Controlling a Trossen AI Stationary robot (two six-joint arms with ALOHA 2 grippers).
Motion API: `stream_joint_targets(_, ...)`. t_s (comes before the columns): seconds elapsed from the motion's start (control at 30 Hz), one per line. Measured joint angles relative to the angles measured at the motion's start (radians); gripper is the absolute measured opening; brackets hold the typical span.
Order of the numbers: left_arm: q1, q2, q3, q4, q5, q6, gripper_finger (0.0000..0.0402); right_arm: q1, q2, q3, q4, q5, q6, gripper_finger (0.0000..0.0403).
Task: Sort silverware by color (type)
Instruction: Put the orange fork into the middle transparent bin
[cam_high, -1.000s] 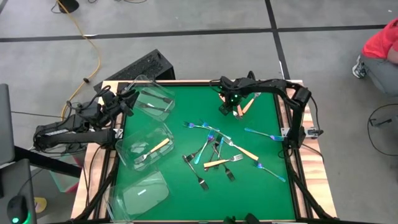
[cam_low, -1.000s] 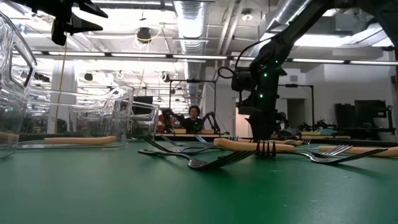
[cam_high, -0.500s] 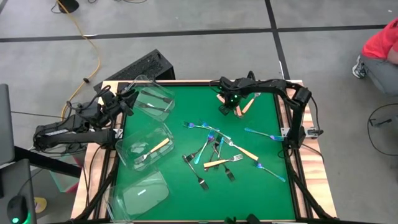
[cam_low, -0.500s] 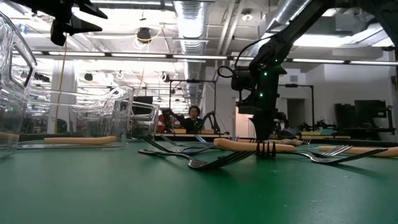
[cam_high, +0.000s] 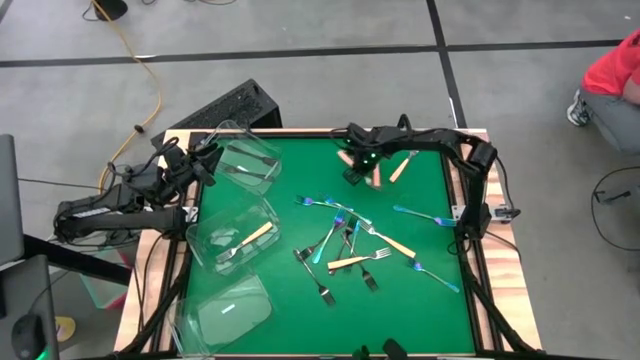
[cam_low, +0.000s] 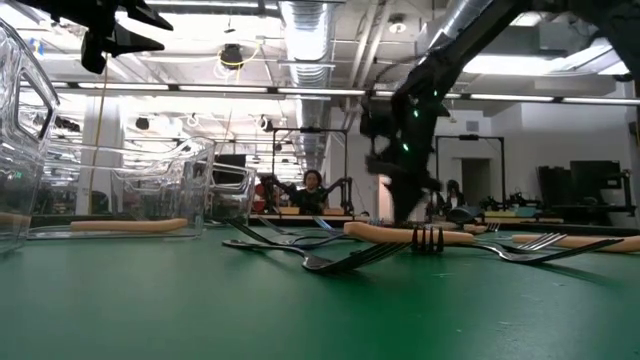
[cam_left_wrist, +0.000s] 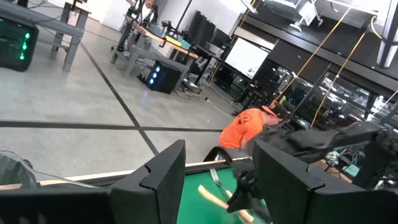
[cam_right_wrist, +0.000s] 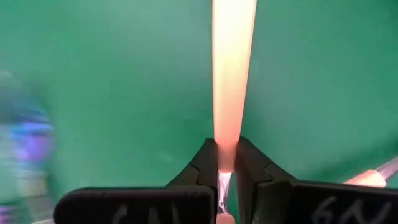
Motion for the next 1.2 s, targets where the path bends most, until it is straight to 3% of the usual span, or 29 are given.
stream_joint_targets(0.43,0.000,0.000,0.000,0.000,0.000,0.009,0.0172,0.129,-0.198,0.007,0.358,-0.072,-0.029,0.0032)
stream_joint_targets(0.57,0.000,0.000,0.000,0.000,-0.005,0.012,0.0172,0.192,-0.204,0.006,0.554,-0.199,-0.131,0.0032)
stream_joint_targets(0.93,0.000,0.000,0.000,0.000,-0.005,0.007,0.0172,0.325,-0.116,0.017,0.997,-0.370,-0.243,0.0032)
stream_joint_targets(1.2,0.000,0.000,0.000,0.001,-0.007,0.003,0.0172,0.359,0.065,0.174,1.066,-0.469,-0.213,0.0032)
